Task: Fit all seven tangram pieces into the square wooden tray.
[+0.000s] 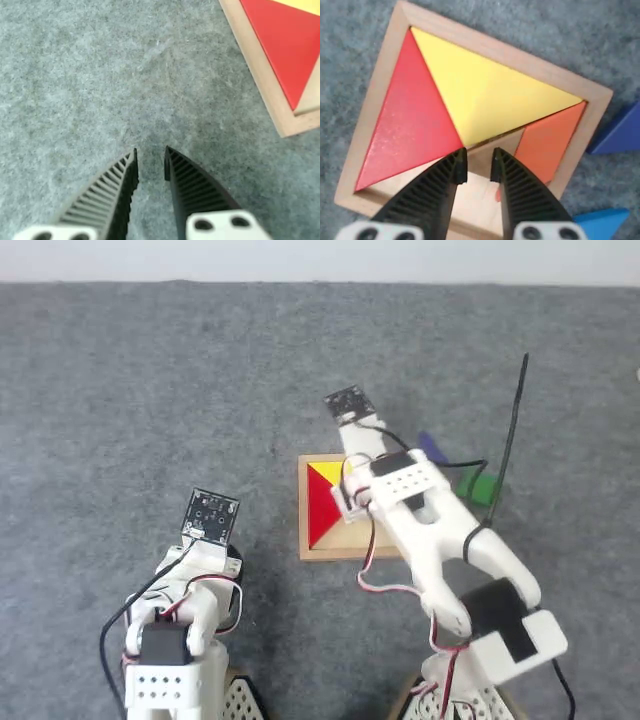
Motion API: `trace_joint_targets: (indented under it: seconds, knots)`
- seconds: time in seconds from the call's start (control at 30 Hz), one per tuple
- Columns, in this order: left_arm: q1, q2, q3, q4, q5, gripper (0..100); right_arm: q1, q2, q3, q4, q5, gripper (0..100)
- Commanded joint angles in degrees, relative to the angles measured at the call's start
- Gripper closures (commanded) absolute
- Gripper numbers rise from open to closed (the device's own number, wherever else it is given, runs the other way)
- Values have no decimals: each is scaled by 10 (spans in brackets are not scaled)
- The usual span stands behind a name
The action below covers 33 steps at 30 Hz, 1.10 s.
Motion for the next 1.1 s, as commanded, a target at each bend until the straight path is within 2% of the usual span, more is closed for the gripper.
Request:
trace_joint_targets:
  seconds: [0.0, 0.2, 0.43, 0.7, 0.83, 1.07]
  knots:
    - [-1, -12, -7, 2, -6, 914, -43, -18, 27, 10, 8, 905]
    - [-1, -12, -7, 2, -6, 914, -76, -31, 28, 31, 20, 905]
    - [-1, -12, -7, 2, -6, 914, -62, -125, 61, 28, 15, 905]
    - [-1, -12, -7, 2, -6, 914, -28, -82, 78, 5, 16, 906]
    - [-1, -12, -7, 2, -6, 914, -15, -63, 84, 12, 18, 946]
    - [-1, -12, -7, 2, -6, 914, -3, -88, 113, 10, 20, 958]
